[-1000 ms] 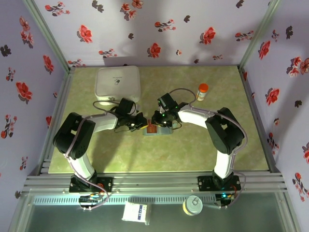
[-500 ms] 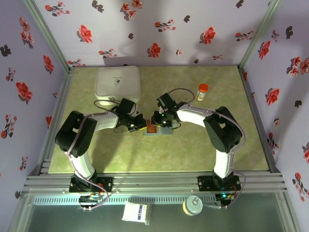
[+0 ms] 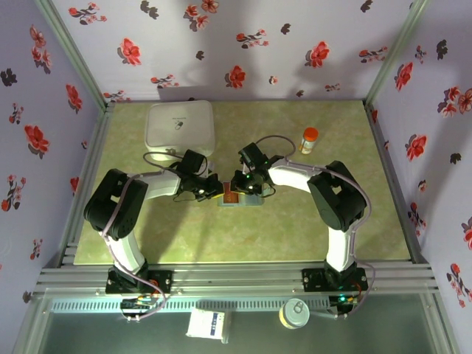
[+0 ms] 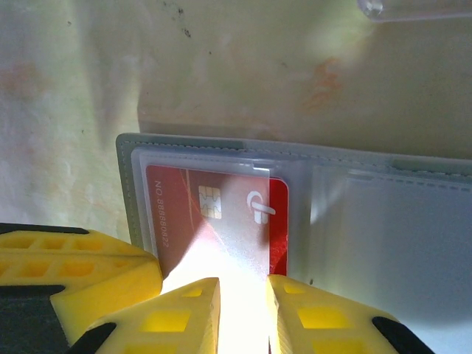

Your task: Take the credit cards out of the card holder

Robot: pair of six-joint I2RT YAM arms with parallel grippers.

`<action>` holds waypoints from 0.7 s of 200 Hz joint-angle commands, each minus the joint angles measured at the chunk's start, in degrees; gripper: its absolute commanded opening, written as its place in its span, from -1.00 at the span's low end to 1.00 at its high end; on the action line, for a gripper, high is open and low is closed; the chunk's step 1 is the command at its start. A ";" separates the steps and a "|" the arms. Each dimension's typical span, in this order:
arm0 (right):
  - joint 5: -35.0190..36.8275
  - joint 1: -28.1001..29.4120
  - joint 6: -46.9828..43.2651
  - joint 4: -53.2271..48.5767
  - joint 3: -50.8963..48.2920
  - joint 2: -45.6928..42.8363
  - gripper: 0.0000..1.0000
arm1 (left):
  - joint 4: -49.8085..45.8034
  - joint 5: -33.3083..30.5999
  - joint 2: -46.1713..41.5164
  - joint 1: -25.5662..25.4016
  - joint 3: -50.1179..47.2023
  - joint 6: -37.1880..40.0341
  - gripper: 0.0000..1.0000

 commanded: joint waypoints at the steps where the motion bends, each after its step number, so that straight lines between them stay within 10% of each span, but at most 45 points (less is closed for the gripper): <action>1: 2.25 0.35 -1.71 -2.30 0.28 0.41 -0.50 | -3.41 -1.77 -0.22 0.62 0.20 1.77 -1.00; 140: 4.78 0.35 -3.13 -4.41 -0.09 -3.36 -0.50 | -3.92 -1.75 -2.83 0.67 0.96 1.03 -1.00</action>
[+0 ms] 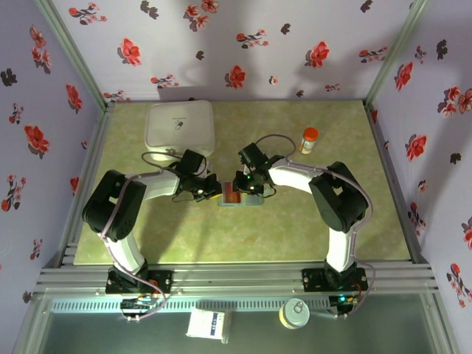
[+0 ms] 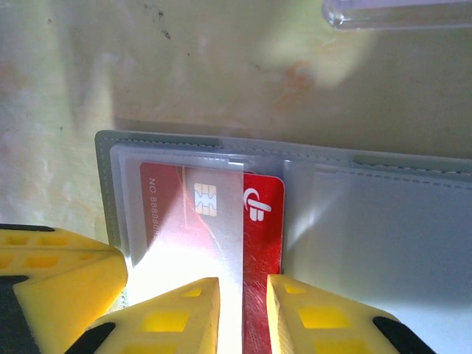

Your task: Take the credit cards out of the card holder

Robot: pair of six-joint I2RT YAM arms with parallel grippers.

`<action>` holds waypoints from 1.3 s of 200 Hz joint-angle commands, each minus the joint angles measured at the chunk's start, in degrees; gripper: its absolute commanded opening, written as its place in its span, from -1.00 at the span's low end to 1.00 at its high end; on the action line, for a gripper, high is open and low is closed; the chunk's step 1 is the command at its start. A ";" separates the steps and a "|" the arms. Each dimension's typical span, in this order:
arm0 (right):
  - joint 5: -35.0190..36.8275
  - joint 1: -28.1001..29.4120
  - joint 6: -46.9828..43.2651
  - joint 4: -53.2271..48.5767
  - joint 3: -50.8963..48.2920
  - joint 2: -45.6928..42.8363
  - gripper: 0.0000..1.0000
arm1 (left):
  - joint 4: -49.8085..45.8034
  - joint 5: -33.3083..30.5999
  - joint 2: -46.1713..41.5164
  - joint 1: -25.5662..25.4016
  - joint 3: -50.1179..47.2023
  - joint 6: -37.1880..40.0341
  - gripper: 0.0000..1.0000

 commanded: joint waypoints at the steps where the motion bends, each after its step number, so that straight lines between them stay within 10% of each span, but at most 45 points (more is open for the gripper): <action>1: 1.83 0.18 -1.05 -2.10 -0.12 -2.43 -0.50 | -1.83 -0.64 -1.70 0.45 1.02 1.00 -1.00; 260: -0.01 -0.88 -0.79 0.01 -2.18 -1.46 -0.52 | -4.94 -1.02 1.77 -0.96 3.67 2.33 -1.00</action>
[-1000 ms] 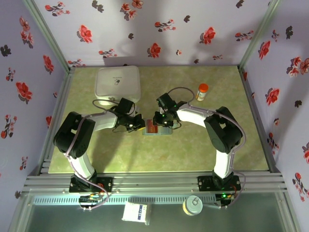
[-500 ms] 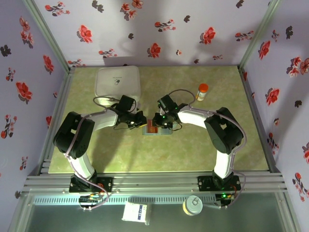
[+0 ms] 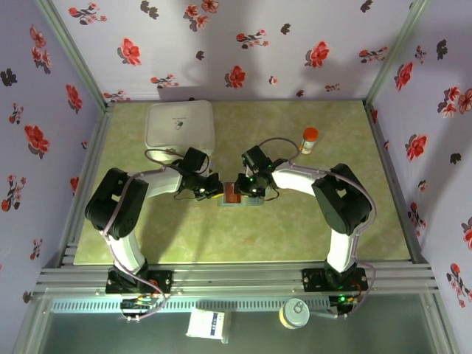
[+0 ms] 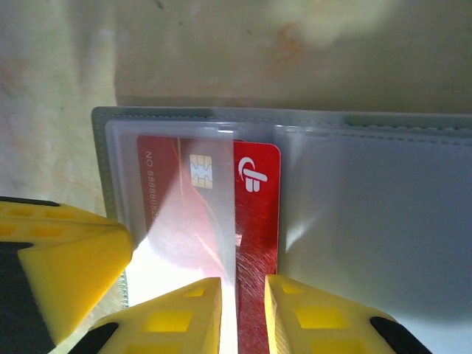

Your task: Take the credit cards out of the card holder

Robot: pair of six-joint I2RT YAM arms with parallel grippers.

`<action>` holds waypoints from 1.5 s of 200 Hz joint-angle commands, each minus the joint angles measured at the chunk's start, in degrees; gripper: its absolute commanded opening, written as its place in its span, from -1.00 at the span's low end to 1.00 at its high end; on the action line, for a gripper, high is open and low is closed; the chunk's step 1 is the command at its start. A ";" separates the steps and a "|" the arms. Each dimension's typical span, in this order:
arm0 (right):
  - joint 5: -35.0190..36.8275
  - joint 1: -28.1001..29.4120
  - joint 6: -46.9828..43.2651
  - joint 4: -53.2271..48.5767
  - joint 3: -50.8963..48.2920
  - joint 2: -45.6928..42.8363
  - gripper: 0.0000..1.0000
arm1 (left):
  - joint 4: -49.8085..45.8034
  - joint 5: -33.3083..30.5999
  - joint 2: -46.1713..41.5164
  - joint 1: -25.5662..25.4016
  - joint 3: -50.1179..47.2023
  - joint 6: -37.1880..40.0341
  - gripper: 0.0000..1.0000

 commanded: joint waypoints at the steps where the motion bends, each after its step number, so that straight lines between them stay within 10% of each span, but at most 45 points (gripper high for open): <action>1: 2.08 -0.46 -1.62 -2.83 1.73 0.53 -0.52 | -1.71 -0.62 0.07 -0.24 0.74 1.26 -1.00; 300: -8.44 -5.30 6.94 15.39 -8.09 0.25 -0.51 | -7.51 -3.74 2.25 -2.66 4.54 3.93 -1.00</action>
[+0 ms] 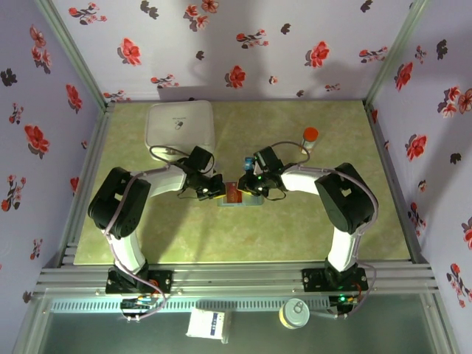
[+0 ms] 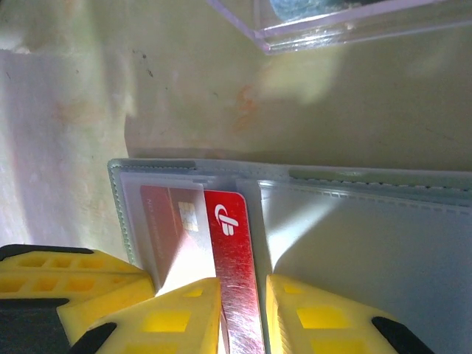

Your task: Take the credit cards out of the card holder

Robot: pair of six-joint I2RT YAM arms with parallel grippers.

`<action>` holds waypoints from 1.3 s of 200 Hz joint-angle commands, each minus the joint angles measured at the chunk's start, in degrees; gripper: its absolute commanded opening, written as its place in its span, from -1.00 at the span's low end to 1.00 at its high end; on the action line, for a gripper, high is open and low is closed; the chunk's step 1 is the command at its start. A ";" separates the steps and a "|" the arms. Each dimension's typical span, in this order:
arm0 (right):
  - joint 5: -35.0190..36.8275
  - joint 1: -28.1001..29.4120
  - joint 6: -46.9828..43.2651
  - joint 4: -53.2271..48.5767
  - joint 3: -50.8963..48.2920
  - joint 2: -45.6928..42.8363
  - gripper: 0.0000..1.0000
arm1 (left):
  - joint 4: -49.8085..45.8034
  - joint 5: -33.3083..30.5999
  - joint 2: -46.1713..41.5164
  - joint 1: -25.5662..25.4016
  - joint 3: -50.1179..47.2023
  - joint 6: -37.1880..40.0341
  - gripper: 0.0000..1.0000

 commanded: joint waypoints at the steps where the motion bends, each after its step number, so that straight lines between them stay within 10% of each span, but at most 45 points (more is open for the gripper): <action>1: -1.46 -0.40 1.46 1.83 -1.02 1.03 -0.51 | -2.58 -1.13 1.33 -0.29 1.30 1.90 -1.00; 260: -8.04 -0.58 5.00 12.61 -5.62 0.91 -0.69 | -2.92 -1.44 0.75 -0.32 0.95 1.62 -1.00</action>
